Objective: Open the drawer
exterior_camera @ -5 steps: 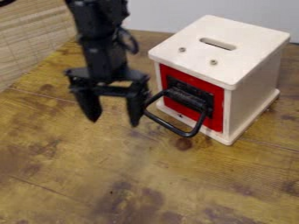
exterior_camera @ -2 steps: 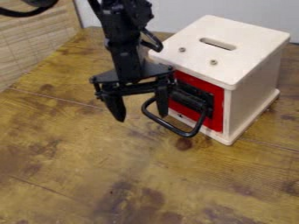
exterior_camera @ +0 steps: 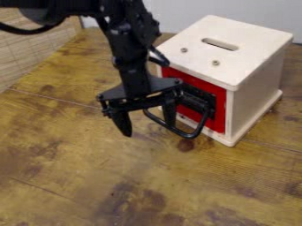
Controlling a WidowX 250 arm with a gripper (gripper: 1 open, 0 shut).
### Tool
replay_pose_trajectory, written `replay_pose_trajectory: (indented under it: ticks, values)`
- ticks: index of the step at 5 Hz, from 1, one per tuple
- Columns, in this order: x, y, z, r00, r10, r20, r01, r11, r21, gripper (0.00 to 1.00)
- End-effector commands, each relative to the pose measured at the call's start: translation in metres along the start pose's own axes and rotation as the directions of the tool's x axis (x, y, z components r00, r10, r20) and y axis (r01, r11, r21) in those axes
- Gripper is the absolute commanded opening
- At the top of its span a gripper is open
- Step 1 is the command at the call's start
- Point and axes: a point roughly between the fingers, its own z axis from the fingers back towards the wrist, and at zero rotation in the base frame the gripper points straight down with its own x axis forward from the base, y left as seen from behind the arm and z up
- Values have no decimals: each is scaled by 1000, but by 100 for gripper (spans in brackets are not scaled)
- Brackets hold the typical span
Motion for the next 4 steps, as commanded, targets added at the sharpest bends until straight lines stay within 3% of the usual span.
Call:
replay_pose_trajectory:
  ticks: [1,4]
  values:
    - [-3,-12,13,998,26,51,-24,999,-43,100]
    - [-4,-12,4,977,207,57,-202,976,-79,100]
